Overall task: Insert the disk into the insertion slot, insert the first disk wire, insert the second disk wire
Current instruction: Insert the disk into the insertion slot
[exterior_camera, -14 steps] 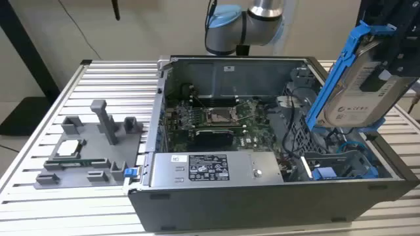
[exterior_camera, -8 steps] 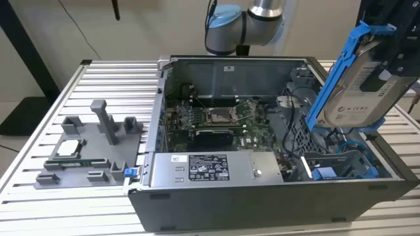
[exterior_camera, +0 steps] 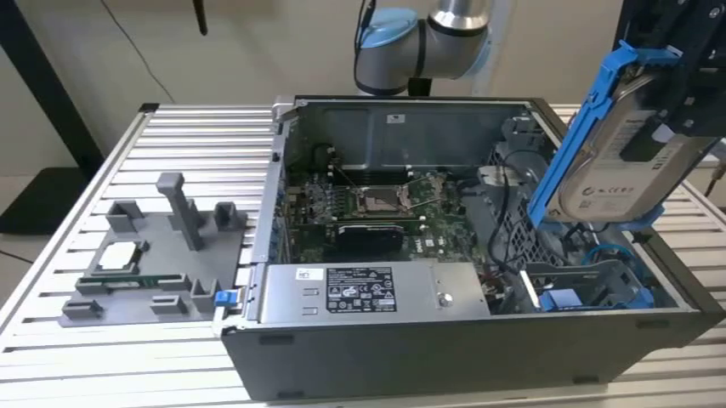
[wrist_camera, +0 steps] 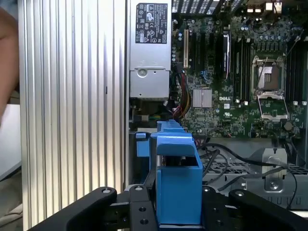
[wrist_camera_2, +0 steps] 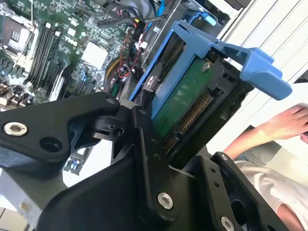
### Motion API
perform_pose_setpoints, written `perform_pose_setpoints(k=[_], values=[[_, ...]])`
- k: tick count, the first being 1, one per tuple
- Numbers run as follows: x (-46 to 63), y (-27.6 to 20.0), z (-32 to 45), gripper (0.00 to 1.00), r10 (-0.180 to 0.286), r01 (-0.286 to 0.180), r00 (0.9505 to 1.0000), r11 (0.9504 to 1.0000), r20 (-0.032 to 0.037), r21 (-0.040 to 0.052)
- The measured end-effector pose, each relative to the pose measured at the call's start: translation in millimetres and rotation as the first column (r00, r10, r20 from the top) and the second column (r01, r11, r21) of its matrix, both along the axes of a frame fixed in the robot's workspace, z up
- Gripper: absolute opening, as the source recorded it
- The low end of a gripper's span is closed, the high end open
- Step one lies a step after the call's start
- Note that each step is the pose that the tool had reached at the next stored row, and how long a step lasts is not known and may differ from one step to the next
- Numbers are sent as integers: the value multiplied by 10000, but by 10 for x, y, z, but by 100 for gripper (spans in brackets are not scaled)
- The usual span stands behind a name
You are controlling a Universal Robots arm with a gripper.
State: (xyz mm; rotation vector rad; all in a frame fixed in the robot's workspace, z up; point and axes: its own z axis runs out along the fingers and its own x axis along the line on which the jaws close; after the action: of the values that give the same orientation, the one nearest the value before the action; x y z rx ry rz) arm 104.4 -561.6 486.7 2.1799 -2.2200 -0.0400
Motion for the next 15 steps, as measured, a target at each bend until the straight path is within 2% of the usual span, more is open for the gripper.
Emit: perform_pose_setpoints(k=[5, 15], values=[[14, -22, -44, 0, -3, 3, 10000, 10000, 0, -1], [72, -121, -177, 0, -28, 28, 10000, 10000, 0, 32]])
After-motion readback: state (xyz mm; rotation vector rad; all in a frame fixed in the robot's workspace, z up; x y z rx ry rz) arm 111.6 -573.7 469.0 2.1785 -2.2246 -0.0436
